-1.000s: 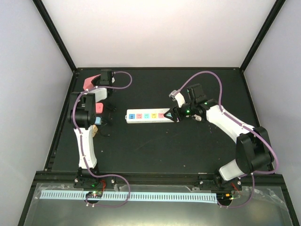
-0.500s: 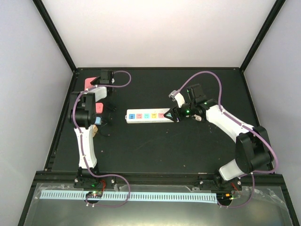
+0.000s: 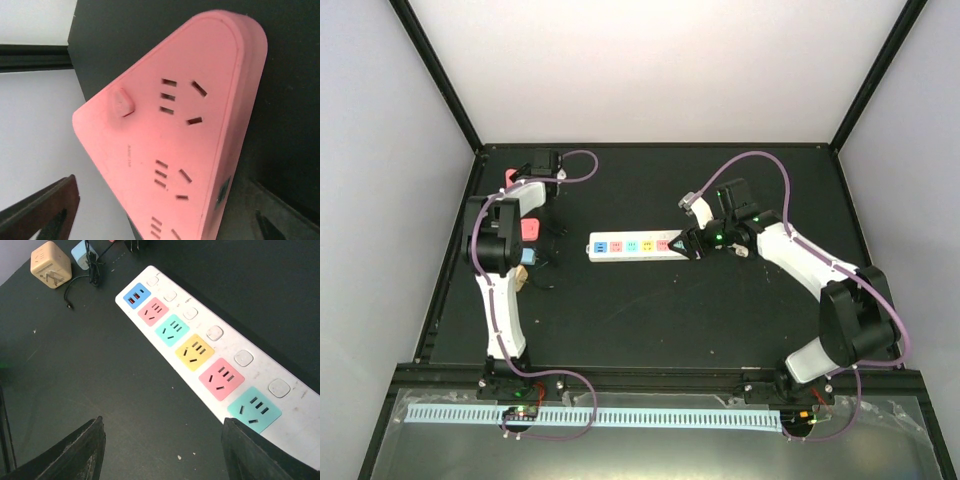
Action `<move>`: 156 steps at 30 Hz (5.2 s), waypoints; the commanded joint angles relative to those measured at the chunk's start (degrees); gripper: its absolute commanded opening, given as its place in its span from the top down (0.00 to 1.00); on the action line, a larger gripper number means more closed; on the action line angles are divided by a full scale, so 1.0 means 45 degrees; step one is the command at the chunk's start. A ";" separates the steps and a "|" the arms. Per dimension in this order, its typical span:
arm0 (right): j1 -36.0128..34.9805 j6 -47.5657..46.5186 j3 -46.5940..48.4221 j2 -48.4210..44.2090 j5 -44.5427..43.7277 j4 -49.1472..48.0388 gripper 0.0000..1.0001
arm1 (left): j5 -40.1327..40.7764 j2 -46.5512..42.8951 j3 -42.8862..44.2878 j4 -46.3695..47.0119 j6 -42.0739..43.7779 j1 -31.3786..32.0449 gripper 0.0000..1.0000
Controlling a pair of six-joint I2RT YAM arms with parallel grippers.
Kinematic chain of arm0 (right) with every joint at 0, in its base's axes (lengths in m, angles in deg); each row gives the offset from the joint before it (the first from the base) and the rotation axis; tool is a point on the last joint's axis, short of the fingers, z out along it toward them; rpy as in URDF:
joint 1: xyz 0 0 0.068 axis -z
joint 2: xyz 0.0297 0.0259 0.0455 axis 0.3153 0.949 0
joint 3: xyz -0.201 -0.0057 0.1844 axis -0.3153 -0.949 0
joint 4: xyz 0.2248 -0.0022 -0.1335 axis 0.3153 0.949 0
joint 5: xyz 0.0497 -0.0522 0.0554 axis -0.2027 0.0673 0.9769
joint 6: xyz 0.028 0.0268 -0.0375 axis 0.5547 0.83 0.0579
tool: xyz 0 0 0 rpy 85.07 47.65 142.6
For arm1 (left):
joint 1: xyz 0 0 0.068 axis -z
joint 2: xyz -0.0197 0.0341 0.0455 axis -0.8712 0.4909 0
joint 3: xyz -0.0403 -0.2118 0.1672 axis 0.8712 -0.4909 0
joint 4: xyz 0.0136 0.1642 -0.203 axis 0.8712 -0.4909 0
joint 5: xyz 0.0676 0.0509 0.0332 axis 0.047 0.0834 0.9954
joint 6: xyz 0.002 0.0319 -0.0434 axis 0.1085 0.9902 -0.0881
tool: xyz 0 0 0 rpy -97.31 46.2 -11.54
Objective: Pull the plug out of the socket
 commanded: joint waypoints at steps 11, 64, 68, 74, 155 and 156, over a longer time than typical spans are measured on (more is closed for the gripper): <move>0.0037 -0.0572 -0.0157 -0.0210 -0.0390 -0.0189 0.28 | -0.3508 -0.3405 -0.0007 -0.3328 -0.2611 0.0144 0.01; -0.2717 -0.9818 0.9345 0.9299 -0.5525 0.6182 0.07 | -1.3170 -1.3437 -0.4443 -0.6480 -0.4702 0.0137 0.01; -0.2720 -0.9717 0.9242 0.9012 -0.5549 0.6356 0.16 | -1.3050 -1.3487 -0.4440 -0.6605 -0.4643 0.0137 0.01; -0.2025 -0.8778 0.9053 0.8392 -0.5572 0.6279 0.29 | -1.2997 -1.3589 -0.4532 -0.6488 -0.4801 0.0138 0.01; 0.5104 -0.1807 0.0647 -0.2354 0.1415 0.2213 0.00 | -1.5959 -1.3531 -0.6813 -0.6755 -0.6093 -0.4374 0.01; 0.5092 -0.1889 0.0363 -0.2512 0.1418 0.2098 0.00 | -1.5975 -1.3698 -0.7041 -0.6722 -0.6028 -0.4364 0.01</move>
